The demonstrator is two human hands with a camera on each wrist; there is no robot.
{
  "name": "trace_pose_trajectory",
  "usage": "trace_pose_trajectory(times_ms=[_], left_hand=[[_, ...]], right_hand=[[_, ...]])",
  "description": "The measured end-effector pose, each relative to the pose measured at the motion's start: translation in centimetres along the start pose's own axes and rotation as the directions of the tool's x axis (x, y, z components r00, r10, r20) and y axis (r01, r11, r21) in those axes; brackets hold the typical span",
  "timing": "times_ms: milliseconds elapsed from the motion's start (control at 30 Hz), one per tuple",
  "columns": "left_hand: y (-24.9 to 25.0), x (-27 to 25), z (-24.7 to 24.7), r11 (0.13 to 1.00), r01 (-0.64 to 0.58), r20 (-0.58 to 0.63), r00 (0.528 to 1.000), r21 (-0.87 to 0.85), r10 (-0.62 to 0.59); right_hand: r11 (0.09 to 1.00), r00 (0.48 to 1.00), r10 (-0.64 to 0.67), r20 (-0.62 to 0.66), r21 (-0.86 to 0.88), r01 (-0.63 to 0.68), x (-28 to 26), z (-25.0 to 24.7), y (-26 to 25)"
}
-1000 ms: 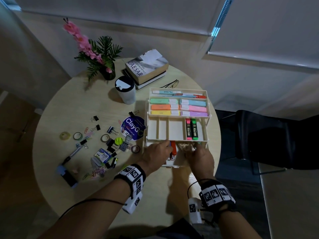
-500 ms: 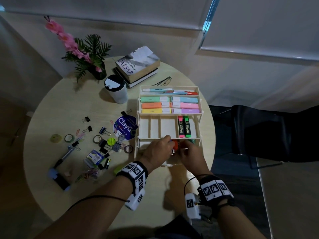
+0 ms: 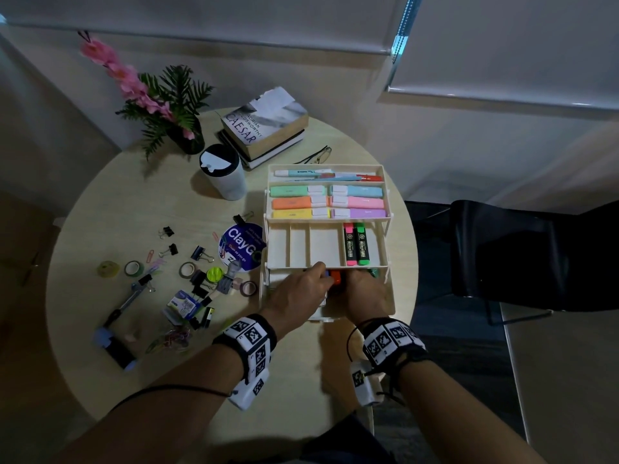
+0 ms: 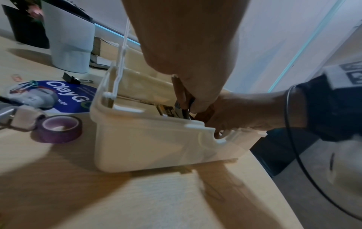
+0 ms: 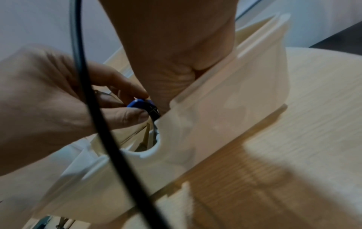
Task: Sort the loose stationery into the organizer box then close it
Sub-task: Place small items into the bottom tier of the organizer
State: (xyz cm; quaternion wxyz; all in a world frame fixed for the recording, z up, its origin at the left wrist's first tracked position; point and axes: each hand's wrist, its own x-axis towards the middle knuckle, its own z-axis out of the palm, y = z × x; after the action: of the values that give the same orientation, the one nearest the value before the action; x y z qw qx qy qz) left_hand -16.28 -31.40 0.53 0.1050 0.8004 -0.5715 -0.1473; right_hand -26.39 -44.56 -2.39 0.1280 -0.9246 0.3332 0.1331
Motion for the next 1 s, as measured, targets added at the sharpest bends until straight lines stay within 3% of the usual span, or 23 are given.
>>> trace_pose_trajectory(times_ms=[233,333,567,667,867,1000], left_hand=[[-0.4,-0.2,0.3,1.0,-0.003,0.008,1.0,0.027,0.002],[-0.8,-0.5,0.4,0.999,-0.021,0.008,1.0,0.028,0.021],[-1.1,0.7,0.0,0.977,-0.21,-0.047,0.976,0.048,0.212],[-0.2,1.7,0.0,0.976,-0.217,-0.081,0.972,0.028,0.219],[0.9,2.7,0.8,0.966,-0.259,-0.082,0.963,0.001,0.258],[-0.1,2.9,2.1,0.954,-0.297,-0.05,0.953,0.049,0.299]], right_hand=[[0.999,0.998,0.037,0.046,0.008,-0.038,-0.6,-1.0,-0.2],[0.995,0.997,0.078,0.008,0.061,-0.078,-1.8,-1.0,0.6],[0.991,0.991,0.133,-0.021,0.017,-0.133,-1.7,-2.0,1.8],[0.99,0.989,0.144,-0.02,0.003,-0.144,-1.6,-2.0,1.9],[0.974,0.99,0.133,-0.048,0.193,-0.122,-2.4,-1.3,3.1],[0.964,0.996,0.049,-0.073,0.264,-0.028,-3.0,-0.9,3.6]])
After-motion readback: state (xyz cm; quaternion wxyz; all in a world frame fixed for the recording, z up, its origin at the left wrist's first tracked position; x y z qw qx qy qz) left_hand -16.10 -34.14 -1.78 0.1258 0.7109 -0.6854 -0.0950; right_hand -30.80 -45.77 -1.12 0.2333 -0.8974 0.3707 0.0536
